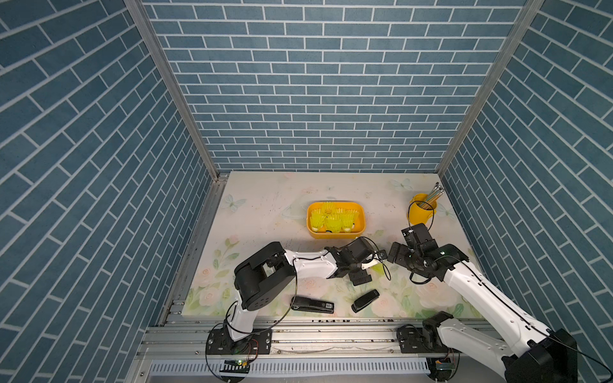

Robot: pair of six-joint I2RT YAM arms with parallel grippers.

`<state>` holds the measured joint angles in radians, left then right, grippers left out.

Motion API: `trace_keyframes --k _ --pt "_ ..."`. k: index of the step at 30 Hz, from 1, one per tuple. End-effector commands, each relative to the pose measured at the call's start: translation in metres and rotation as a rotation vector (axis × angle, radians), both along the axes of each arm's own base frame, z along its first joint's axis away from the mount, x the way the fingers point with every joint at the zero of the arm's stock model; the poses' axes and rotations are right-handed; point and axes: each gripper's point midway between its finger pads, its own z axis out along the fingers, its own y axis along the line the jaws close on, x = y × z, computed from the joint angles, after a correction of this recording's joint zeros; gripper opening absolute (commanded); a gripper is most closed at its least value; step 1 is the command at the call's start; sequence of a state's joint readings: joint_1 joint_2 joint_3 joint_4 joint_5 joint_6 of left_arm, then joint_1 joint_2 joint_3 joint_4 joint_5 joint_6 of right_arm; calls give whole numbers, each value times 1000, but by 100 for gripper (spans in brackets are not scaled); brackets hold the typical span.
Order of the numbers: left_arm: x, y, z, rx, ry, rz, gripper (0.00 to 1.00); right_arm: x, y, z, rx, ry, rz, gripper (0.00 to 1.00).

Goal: Put the shuttlecocks into the storage box
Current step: Pick up the shuttlecock at the center of the board.

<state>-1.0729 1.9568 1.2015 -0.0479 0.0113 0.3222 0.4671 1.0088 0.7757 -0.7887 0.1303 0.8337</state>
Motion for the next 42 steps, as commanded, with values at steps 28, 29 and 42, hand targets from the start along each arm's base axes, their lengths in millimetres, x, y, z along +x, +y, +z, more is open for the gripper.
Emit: trace_keyframes --k 28,29,42 --pt "22 120 103 -561 334 393 100 15 99 -71 444 98 -585 80" --pt "22 122 103 -568 350 399 99 17 101 -73 444 104 -586 79" --pt "20 152 104 -646 429 479 100 23 91 -98 328 102 -634 57"
